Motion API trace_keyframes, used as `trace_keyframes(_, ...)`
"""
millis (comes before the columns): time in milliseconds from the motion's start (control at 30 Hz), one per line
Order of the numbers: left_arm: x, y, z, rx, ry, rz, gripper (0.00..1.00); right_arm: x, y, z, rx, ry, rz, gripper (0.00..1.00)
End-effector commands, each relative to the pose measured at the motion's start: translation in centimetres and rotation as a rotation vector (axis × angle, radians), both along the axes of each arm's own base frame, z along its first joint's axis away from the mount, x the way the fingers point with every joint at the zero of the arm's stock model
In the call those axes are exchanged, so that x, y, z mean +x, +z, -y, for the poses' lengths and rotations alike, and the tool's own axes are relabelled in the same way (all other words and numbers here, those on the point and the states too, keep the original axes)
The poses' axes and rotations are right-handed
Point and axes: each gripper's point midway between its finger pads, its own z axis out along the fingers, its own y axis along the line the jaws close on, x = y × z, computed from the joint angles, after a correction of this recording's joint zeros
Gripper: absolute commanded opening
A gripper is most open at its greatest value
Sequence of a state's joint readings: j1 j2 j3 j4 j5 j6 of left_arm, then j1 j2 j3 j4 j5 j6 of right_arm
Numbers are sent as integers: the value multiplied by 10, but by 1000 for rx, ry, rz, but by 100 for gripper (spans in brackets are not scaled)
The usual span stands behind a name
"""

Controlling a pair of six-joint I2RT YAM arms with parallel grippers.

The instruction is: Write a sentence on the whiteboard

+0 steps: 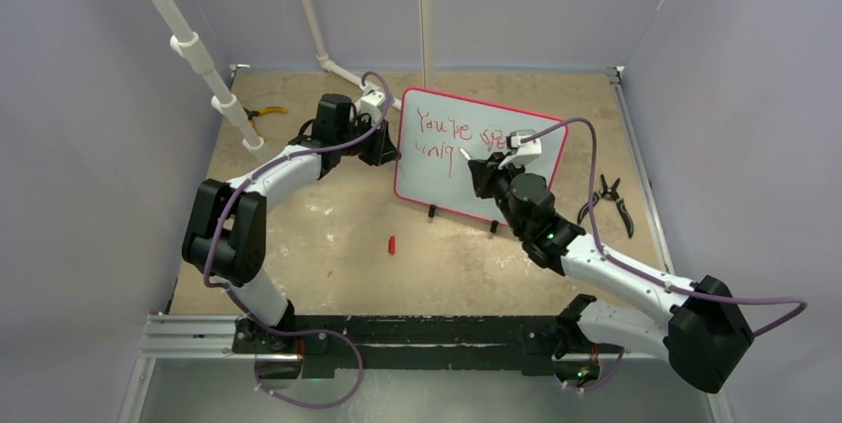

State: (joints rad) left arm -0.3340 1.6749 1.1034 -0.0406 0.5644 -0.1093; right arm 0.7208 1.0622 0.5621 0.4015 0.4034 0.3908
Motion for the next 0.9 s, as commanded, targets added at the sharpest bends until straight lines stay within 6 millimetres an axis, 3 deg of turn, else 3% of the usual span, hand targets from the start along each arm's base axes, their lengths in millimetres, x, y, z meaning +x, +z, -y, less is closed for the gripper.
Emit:
trace_keyframes(0, 1, 20, 6, -20, -26, 53, 0, 6, 6, 5, 4, -45, 14, 0)
trace_keyframes(567, 0, 23, 6, -24, -27, 56, 0, -9, -36, 10, -32, -25, -107, 0)
trace_keyframes(867, 1, 23, 6, -24, -25, 56, 0, -3, -21, 17, -40, -79, -77, 0)
